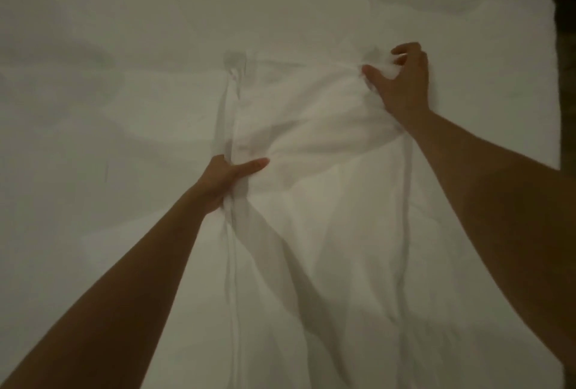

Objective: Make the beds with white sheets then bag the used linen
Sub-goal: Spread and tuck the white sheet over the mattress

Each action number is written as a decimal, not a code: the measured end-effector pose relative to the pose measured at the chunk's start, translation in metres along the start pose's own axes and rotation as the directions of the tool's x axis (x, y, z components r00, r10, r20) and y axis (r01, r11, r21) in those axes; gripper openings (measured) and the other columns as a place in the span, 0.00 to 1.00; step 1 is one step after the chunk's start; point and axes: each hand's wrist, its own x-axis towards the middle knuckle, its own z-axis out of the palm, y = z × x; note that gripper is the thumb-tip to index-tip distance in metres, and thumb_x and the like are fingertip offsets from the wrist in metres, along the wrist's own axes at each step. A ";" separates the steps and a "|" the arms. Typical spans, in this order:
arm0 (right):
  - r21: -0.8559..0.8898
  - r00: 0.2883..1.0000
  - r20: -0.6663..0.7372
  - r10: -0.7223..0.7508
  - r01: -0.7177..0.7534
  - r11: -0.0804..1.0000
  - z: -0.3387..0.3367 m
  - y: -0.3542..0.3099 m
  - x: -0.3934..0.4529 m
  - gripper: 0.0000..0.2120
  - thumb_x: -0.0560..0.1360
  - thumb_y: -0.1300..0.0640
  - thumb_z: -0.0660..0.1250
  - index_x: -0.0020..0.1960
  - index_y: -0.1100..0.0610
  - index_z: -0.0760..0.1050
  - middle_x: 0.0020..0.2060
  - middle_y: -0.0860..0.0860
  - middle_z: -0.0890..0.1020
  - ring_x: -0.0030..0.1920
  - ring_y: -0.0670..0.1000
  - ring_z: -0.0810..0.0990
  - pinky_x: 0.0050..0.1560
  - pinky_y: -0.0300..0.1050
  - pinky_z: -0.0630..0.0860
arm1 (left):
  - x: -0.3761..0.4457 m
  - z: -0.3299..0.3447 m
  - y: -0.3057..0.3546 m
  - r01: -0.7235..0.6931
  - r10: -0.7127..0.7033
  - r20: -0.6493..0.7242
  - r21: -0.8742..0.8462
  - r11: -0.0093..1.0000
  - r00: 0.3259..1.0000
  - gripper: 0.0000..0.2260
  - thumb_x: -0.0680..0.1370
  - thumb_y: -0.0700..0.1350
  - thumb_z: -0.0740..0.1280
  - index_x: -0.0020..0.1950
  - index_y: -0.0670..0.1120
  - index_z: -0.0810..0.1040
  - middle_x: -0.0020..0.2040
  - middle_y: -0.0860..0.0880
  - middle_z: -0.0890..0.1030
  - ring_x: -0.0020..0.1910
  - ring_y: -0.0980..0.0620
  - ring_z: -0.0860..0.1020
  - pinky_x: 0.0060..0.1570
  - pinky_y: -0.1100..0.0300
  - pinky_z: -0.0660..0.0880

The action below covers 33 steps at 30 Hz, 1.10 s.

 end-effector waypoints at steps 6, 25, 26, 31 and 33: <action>0.276 0.964 -0.090 0.250 -0.217 0.936 -0.007 0.028 -0.102 0.30 0.64 0.50 0.80 0.59 0.61 0.71 0.49 0.52 0.78 0.48 0.52 0.78 0.48 0.35 0.71 | -0.043 -0.007 -0.064 0.150 -0.152 0.049 0.036 0.988 0.987 0.15 0.67 0.46 0.77 0.51 0.41 0.83 0.45 0.46 0.85 0.40 0.50 0.82 0.38 0.60 0.78; 0.232 0.818 0.280 0.503 -0.566 0.791 -0.036 0.070 -0.300 0.26 0.67 0.55 0.78 0.62 0.62 0.76 0.58 0.58 0.81 0.56 0.56 0.80 0.60 0.51 0.76 | -0.140 -0.002 -0.153 0.070 -0.069 0.189 0.001 0.998 0.980 0.27 0.60 0.48 0.82 0.56 0.42 0.81 0.51 0.48 0.85 0.50 0.49 0.84 0.45 0.58 0.80; 0.245 0.810 0.289 0.511 -0.578 0.778 -0.039 0.071 -0.304 0.25 0.68 0.55 0.77 0.62 0.63 0.76 0.57 0.58 0.81 0.55 0.55 0.80 0.59 0.50 0.76 | -0.147 -0.008 -0.155 0.064 -0.054 0.171 -0.052 0.997 0.984 0.25 0.61 0.47 0.81 0.56 0.42 0.81 0.50 0.47 0.85 0.50 0.49 0.84 0.46 0.58 0.80; 0.271 0.752 0.374 0.542 -0.648 0.712 -0.047 0.077 -0.337 0.25 0.69 0.57 0.76 0.63 0.63 0.75 0.58 0.58 0.80 0.52 0.54 0.80 0.54 0.48 0.76 | -0.180 -0.030 -0.206 0.120 -0.137 0.140 0.128 0.985 0.981 0.25 0.64 0.51 0.77 0.57 0.41 0.81 0.49 0.44 0.85 0.48 0.45 0.83 0.45 0.54 0.80; 0.220 0.710 0.437 0.552 -0.680 0.700 -0.047 0.082 -0.356 0.29 0.68 0.57 0.77 0.65 0.63 0.73 0.59 0.58 0.80 0.56 0.56 0.79 0.59 0.51 0.76 | -0.197 -0.027 -0.233 0.154 -0.198 0.139 0.275 0.949 0.970 0.26 0.63 0.51 0.80 0.57 0.43 0.80 0.49 0.46 0.84 0.47 0.47 0.83 0.43 0.56 0.80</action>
